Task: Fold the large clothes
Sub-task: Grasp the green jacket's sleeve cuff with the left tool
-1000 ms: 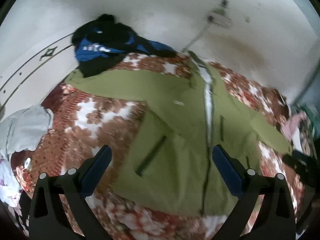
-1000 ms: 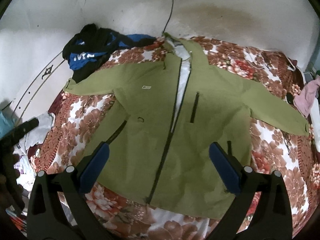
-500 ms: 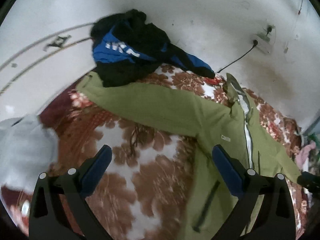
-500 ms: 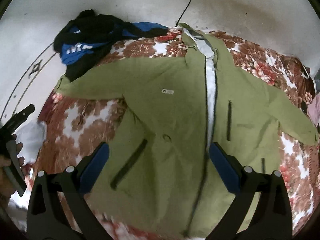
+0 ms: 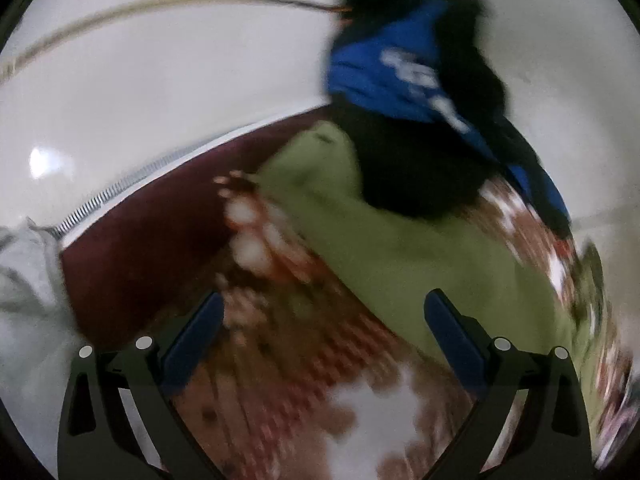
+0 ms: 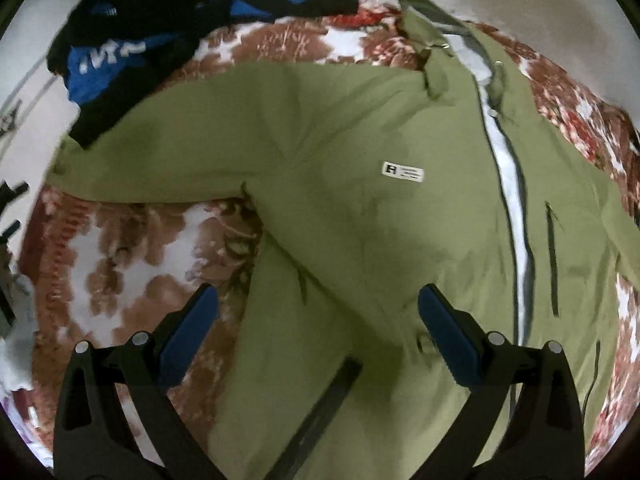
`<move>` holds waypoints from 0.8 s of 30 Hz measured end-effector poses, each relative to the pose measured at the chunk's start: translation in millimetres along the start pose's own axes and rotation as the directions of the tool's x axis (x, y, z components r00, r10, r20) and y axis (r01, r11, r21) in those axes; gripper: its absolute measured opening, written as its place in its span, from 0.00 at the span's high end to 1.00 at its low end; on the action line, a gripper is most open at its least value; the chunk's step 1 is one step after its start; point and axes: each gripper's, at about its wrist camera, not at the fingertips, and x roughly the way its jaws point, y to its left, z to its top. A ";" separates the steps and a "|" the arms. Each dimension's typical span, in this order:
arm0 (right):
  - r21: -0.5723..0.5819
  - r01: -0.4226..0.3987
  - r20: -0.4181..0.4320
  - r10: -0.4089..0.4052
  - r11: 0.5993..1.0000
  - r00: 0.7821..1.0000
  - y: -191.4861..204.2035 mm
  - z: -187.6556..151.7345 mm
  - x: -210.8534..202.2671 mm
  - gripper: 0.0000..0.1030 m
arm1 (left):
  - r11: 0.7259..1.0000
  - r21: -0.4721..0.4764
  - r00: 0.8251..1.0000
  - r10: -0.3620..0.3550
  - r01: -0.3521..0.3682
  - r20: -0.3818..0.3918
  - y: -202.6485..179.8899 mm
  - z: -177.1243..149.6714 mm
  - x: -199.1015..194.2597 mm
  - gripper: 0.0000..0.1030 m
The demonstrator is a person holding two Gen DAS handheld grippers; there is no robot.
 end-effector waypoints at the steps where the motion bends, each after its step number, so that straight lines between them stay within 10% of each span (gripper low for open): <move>1: -0.009 0.007 -0.003 -0.007 1.000 1.000 2.3 3.0 11.2 0.04 | 0.999 -0.045 1.000 -0.005 0.005 0.004 12.6 9.6 13.1 0.05; 20: -0.113 -0.027 0.003 0.027 0.993 1.000 39.5 34.7 92.4 0.04 | 0.988 -0.008 0.987 -0.151 0.152 0.058 12.7 48.8 113.9 0.10; 24: -0.111 -0.036 0.001 0.036 0.993 0.999 44.5 30.0 101.8 0.04 | 0.986 -0.026 0.986 -0.161 0.163 0.053 14.6 58.1 122.7 0.32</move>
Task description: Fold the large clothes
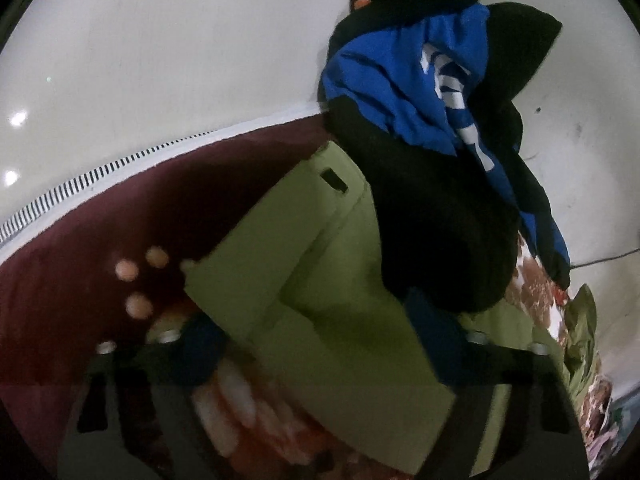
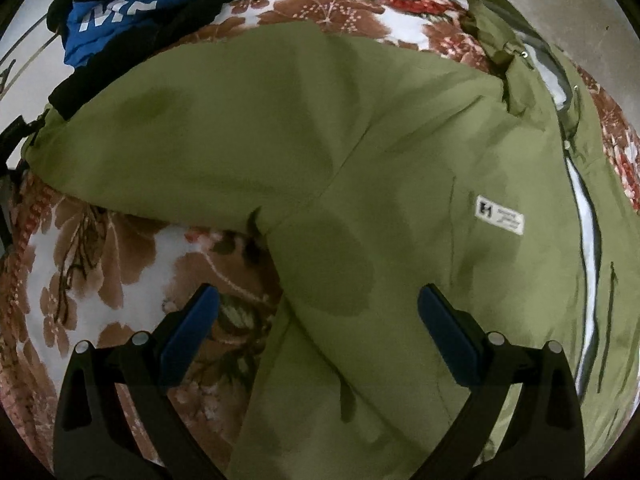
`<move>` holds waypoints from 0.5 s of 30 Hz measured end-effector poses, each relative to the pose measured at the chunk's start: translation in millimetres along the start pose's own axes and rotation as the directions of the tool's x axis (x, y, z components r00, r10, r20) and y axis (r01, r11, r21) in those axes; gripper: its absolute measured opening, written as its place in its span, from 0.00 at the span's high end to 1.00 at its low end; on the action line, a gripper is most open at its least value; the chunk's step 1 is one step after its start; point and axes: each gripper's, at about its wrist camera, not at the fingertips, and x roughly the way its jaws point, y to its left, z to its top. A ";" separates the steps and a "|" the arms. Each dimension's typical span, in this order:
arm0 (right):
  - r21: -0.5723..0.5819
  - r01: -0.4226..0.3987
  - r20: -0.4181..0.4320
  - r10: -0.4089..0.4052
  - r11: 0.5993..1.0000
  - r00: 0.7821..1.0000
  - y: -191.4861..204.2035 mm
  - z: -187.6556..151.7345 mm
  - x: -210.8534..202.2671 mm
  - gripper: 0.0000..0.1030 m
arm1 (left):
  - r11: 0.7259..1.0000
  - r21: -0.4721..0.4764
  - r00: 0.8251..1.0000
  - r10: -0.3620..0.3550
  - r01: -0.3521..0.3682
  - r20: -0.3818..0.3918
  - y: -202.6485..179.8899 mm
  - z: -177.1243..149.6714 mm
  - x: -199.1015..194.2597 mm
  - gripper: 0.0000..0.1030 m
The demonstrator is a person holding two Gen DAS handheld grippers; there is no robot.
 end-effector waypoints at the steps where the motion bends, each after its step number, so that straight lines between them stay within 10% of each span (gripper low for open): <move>1: -0.001 -0.003 -0.002 0.003 1.000 1.000 1.3 -1.4 2.9 0.04 | 1.000 -0.018 1.000 -0.005 0.005 0.000 4.0 0.8 0.4 0.59; 2: -0.003 -0.008 -0.005 0.008 1.000 1.000 3.8 -3.7 7.3 0.04 | 0.999 -0.041 0.999 -0.032 0.031 -0.010 9.9 1.8 1.4 0.85; 4: -0.008 -0.029 -0.014 0.029 1.000 0.999 6.5 -7.6 12.6 0.04 | 0.995 -0.043 0.995 -0.095 0.094 -0.025 10.2 2.4 0.9 0.90; 15: -0.077 -0.007 0.038 0.010 0.997 0.999 13.0 -29.4 24.7 0.03 | 0.957 0.089 0.954 -0.285 0.278 0.091 -92.9 -1.8 -98.3 0.92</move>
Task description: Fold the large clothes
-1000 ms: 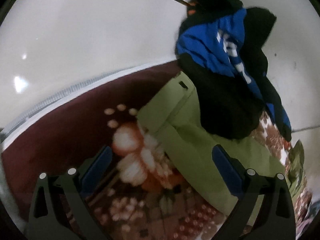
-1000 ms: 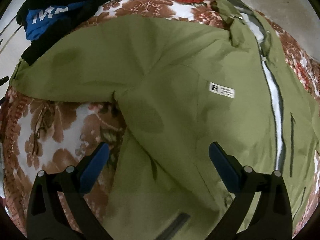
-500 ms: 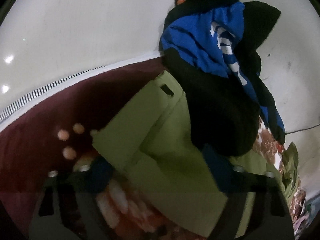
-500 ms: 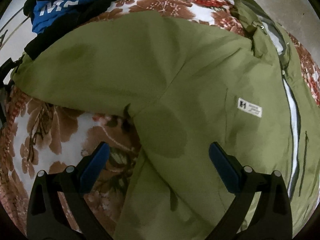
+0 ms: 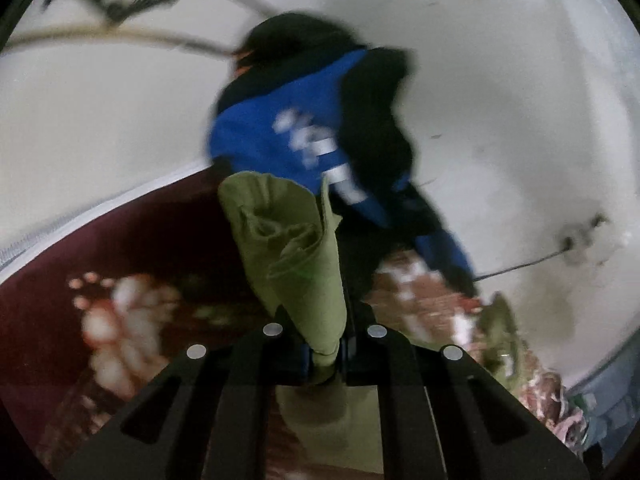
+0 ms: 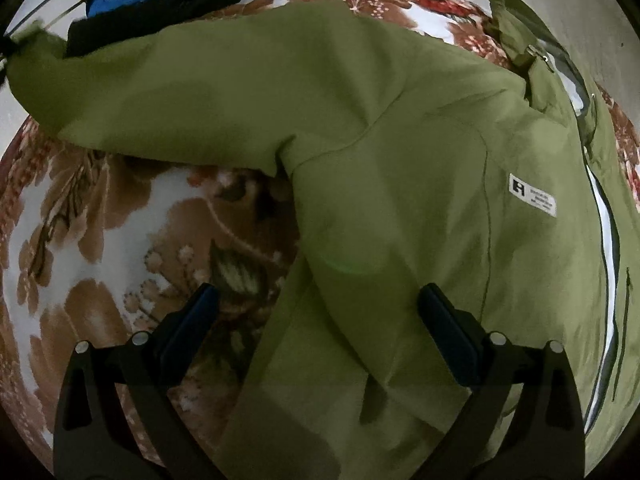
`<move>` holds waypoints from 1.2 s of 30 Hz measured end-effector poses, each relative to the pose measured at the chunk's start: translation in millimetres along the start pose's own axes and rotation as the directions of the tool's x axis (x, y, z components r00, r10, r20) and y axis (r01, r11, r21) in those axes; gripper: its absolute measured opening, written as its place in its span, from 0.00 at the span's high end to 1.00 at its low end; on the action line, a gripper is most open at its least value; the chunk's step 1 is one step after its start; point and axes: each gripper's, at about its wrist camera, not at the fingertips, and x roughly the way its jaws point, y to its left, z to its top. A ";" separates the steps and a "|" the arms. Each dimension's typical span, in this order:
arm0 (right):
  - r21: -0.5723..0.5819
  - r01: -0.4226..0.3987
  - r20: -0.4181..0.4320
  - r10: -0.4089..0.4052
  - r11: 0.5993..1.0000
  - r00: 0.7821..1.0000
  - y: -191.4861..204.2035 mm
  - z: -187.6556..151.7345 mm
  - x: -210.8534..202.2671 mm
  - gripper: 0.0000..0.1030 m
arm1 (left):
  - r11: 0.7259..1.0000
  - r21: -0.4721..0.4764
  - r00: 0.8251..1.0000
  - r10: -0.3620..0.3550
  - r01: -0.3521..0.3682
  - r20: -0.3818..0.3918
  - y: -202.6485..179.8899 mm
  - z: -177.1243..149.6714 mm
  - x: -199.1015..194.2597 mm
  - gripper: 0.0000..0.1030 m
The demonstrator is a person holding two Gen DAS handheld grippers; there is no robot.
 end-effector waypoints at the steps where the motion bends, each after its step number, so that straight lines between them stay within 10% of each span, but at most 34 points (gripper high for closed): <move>1: 0.010 -0.007 0.004 0.007 1.000 1.000 -0.9 -0.4 1.6 0.03 | 0.999 0.027 1.000 -0.029 0.029 0.001 -21.0 -0.2 -5.5 0.92; 21: -0.120 -0.023 0.056 0.030 0.993 0.998 -37.8 -18.3 -57.5 0.04 | 0.914 0.266 0.951 -0.288 0.307 -0.110 -398.8 -70.2 36.9 0.92; 36: -0.221 -0.054 0.057 0.069 0.974 0.996 -79.7 -52.3 -52.1 0.04 | 0.824 0.302 0.861 -0.375 0.480 -0.344 -625.8 -281.4 89.9 0.92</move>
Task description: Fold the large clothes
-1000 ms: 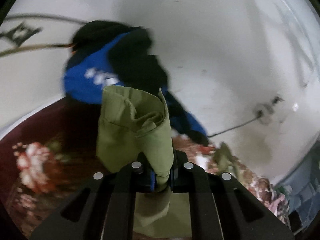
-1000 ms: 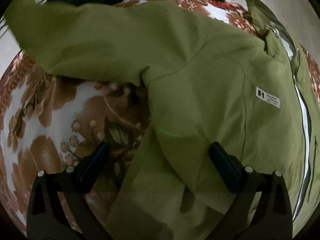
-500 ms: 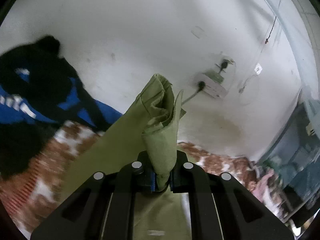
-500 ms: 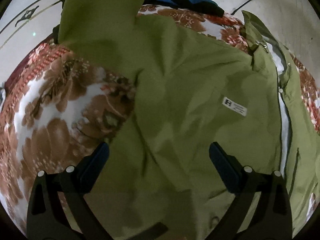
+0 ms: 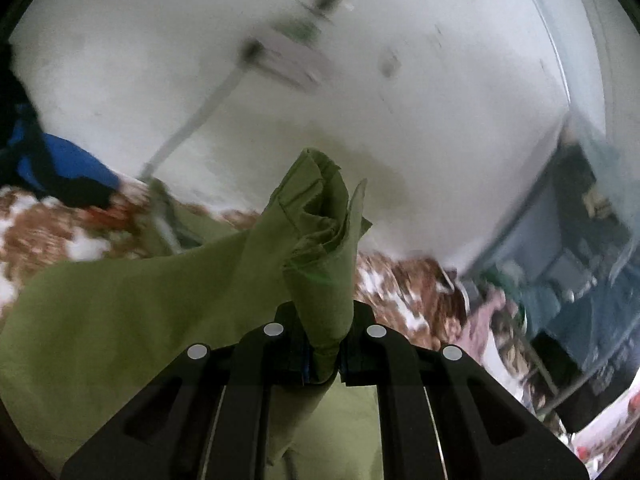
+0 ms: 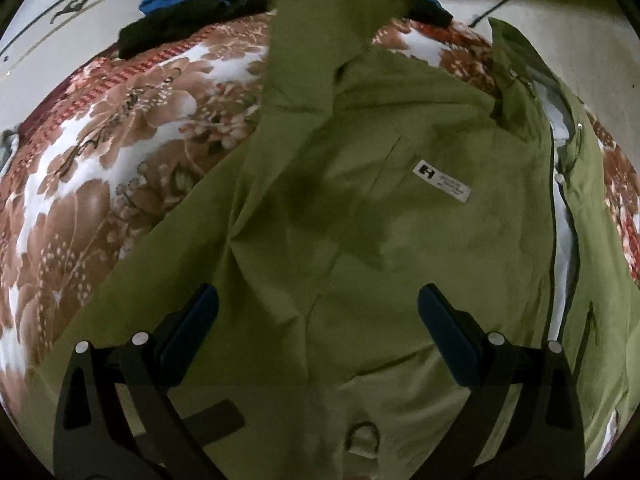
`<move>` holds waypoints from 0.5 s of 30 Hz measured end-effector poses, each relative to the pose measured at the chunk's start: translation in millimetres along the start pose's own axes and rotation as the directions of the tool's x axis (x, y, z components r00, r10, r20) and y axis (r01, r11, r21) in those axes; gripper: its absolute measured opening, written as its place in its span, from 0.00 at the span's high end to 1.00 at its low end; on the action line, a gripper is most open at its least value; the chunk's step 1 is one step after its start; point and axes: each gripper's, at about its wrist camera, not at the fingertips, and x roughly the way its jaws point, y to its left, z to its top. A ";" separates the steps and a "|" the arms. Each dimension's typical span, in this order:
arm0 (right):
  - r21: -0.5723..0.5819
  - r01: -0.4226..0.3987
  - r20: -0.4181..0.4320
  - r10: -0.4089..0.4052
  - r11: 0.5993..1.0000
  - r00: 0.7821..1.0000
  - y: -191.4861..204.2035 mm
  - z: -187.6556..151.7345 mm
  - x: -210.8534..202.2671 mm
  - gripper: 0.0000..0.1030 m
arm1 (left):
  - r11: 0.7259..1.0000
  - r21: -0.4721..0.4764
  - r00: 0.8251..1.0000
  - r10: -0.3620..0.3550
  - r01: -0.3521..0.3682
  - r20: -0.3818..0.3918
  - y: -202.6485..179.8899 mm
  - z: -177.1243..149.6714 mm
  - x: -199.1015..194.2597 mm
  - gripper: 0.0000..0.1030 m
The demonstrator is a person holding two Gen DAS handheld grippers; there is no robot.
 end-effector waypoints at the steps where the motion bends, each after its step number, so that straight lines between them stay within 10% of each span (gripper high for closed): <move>1: -0.013 -0.004 0.007 0.004 1.000 1.000 -2.3 -2.8 -1.4 0.04 | 1.000 0.012 1.000 -0.013 0.013 -0.021 -16.0 -12.6 17.5 0.92; 15: -0.055 -0.149 0.074 0.153 0.987 0.985 -43.2 -53.6 -6.1 0.04 | 0.977 0.209 0.949 0.113 -0.052 -0.296 -82.0 -160.3 197.6 0.92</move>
